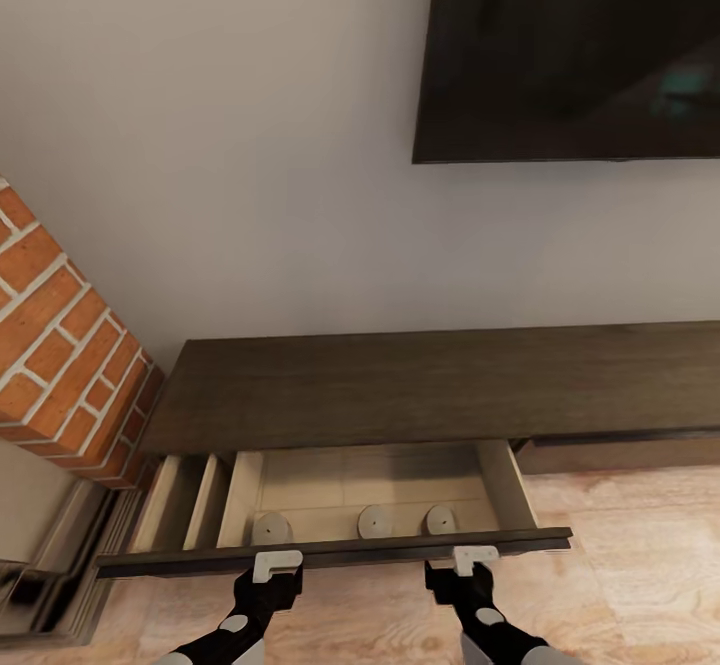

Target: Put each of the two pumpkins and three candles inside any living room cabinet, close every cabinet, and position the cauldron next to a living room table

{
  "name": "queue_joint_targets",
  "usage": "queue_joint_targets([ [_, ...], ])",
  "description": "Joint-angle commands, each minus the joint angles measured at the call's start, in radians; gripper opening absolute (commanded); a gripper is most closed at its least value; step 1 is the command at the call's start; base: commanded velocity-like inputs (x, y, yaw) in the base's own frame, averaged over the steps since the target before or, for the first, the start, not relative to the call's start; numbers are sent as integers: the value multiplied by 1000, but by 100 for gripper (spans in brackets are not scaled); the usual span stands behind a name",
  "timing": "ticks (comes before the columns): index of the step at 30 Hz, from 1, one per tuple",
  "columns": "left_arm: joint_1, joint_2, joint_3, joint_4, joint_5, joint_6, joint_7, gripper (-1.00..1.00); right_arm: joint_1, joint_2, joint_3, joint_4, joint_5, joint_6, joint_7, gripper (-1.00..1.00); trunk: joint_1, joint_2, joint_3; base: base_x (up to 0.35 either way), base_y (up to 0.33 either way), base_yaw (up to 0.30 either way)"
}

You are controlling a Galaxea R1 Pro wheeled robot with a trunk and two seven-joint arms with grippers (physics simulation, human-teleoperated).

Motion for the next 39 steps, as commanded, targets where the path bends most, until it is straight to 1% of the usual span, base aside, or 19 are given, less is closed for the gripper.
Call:
queue_joint_targets([
  [1,0,0,-8,-1,-6,2,-3,100,0,-1,0,0,-15,0,0,100,0,0,0,252,0,0],
  [3,0,0,-8,-1,-6,2,-3,100,-1,-1,0,0,-34,2,0,100,0,0,0,252,0,0],
  [7,0,0,-8,-1,-6,2,-3,100,-1,-1,1,0,-39,2,0,100,0,0,0,253,0,0],
  [14,0,0,-8,-1,-6,2,-3,100,-1,3,5,0,-33,2,1,100,0,0,0,253,0,0],
  [19,0,0,-8,-1,-6,2,-3,100,0,15,8,1,-31,-4,0,100,0,0,0,253,0,0],
  [36,0,0,-8,-1,-6,2,-3,100,0,17,10,0,-30,-7,0,100,0,0,0,247,0,0],
  [37,3,-3,-2,-5,2,-5,-4,100,-4,16,11,-6,-28,-8,6,100,0,0,0,0,0,0],
  [39,4,-3,-1,-15,3,-16,-4,100,-6,17,11,-17,-28,-7,8,100,0,0,0,0,0,0],
])
